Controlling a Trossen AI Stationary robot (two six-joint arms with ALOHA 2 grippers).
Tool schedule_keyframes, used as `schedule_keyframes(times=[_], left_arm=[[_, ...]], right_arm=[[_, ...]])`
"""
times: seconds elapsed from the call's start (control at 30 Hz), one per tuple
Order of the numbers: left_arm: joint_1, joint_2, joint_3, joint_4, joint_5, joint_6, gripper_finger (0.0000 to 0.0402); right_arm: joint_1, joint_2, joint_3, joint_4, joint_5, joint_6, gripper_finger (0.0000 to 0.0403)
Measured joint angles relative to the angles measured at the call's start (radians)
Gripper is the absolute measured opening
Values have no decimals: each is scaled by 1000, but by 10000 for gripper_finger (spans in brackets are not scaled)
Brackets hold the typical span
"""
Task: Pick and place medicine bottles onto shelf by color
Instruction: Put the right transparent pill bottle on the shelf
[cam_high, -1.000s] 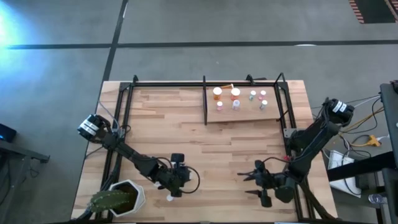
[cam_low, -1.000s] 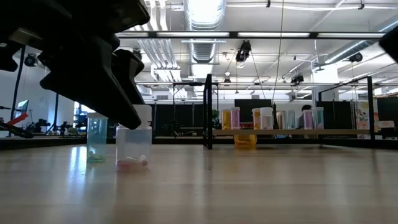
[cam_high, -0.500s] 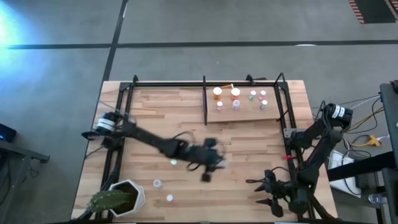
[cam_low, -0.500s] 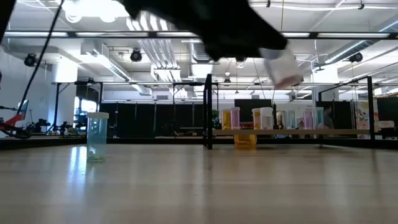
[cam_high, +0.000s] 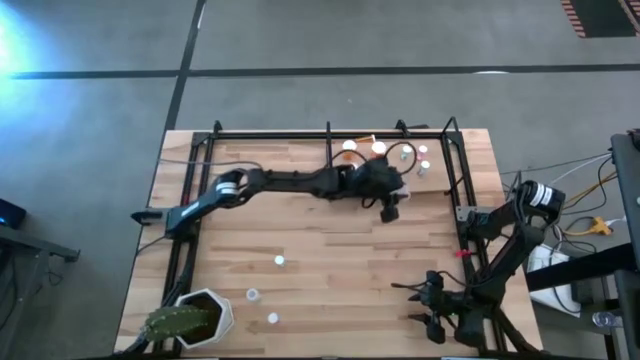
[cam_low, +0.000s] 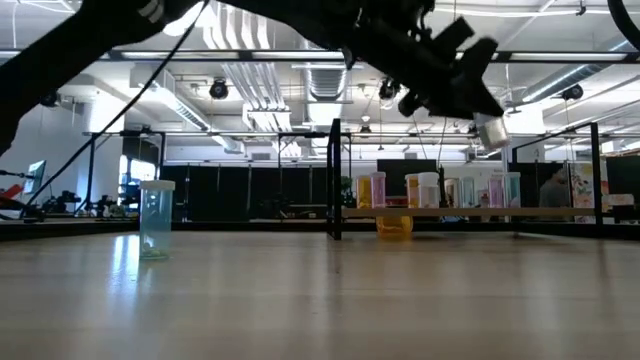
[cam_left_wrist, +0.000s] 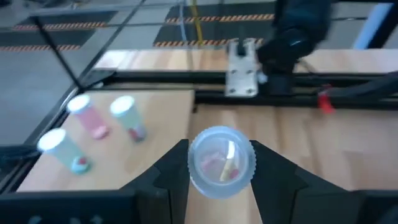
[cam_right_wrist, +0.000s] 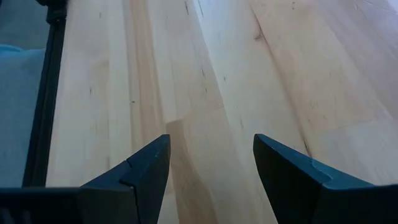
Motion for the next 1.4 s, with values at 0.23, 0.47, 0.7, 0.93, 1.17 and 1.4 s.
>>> schedule_keyframes(times=[0.23, 0.47, 0.7, 0.93, 1.17, 1.4], left_arm=[[47, 62, 14, 4, 2, -2, 118], [54, 90, 14, 23, 2, 0, 118], [67, 112, 13, 31, 1, -1, 118], [71, 115, 9, 34, 1, -27, 144], [74, 115, 9, 33, 1, -27, 138], [75, 115, 9, 37, -5, -27, 140]], right_arm=[[0, 20, 0, 1, 33, 4, 219], [-1, 8, 0, -3, 79, 3, 219], [-1, 6, 0, -4, 110, 2, 219], [-1, 5, 0, -4, 113, -6, 219], [-1, 5, 0, -5, 130, -15, 219], [-1, 4, 0, -4, 131, -14, 219]])
